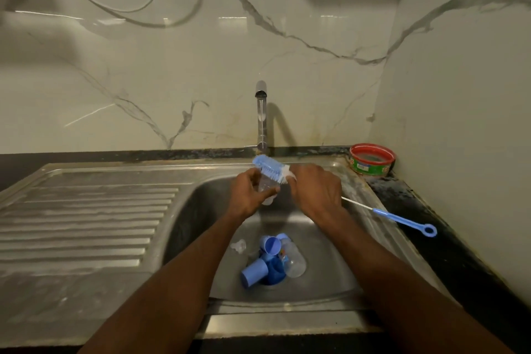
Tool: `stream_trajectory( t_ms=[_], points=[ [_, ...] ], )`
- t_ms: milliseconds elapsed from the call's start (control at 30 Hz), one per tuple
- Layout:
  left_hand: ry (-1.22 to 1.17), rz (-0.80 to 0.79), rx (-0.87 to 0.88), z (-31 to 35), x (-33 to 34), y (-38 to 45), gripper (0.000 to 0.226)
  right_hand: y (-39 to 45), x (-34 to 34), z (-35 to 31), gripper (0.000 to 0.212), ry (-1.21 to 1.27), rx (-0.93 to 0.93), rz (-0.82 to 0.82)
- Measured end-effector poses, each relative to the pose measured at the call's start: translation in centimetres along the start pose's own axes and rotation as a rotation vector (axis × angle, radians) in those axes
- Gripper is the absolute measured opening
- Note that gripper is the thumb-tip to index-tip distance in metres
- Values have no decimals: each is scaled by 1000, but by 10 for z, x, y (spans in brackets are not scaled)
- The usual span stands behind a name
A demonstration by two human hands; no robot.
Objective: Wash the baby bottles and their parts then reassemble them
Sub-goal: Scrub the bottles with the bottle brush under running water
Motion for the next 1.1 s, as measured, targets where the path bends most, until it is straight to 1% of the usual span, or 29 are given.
stream_trajectory(
  t_ms=[67, 100, 233, 300, 333, 433, 467, 500, 567, 700, 733, 767, 867, 900, 967, 1033, 1100],
  points=[
    [-10, -48, 48, 8, 5, -3, 58, 6, 1, -2, 24, -3, 13, 15],
    [-17, -47, 56, 10, 4, -2, 57, 7, 1, -2, 24, 2, 18, 25],
    [-66, 13, -65, -7, -4, 4, 47, 0, 4, 9, 21, 20, 44, 1],
    [-49, 18, -76, -11, -3, 3, 46, -4, 2, 14, 22, -1, 33, 5],
    [-28, 0, -55, -9, -1, 2, 48, -4, 1, 16, 22, -4, 30, 11],
    [5, -135, 45, 8, 14, -9, 58, 1, 2, 20, 20, 17, 68, 7],
    [15, -154, 58, 12, 16, -11, 59, 3, 2, 20, 20, 29, 68, 7],
    [14, -145, 52, 12, 16, -10, 58, 4, 2, 18, 21, 36, 61, 12],
    [5, -78, 13, 7, 7, -5, 54, 4, 1, 16, 21, 47, 51, 15],
    [-7, 17, -60, -5, -8, 1, 35, -5, -1, 12, 24, 28, 2, 4],
    [4, 21, -61, -4, -8, -1, 34, -6, 0, 10, 24, 21, -9, 0],
    [21, 0, -40, -1, -6, -4, 36, -6, 1, 9, 23, 20, -8, -2],
    [79, -135, 78, 15, 8, -13, 50, 2, 5, 5, 23, 28, 18, -10],
    [86, -143, 90, 17, 10, -13, 53, 4, 6, 5, 23, 22, 20, -7],
    [68, -74, 64, 14, 4, -9, 52, 5, 6, 7, 23, 14, 41, -9],
    [65, 12, 8, 5, -6, -3, 46, -1, 7, 8, 24, 10, 30, -25],
    [77, 42, -21, -5, -11, 1, 43, -7, 8, 8, 25, 4, 6, -42]
  ],
)
Point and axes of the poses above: each hand's wrist, its own y-axis towards the middle knuckle, its own x-axis out of the palm, z = x × y, the point moved 10 cm from there along y, towards the middle knuckle, and after that the axes turned 10 degrees about z, right-handed, at the moved point
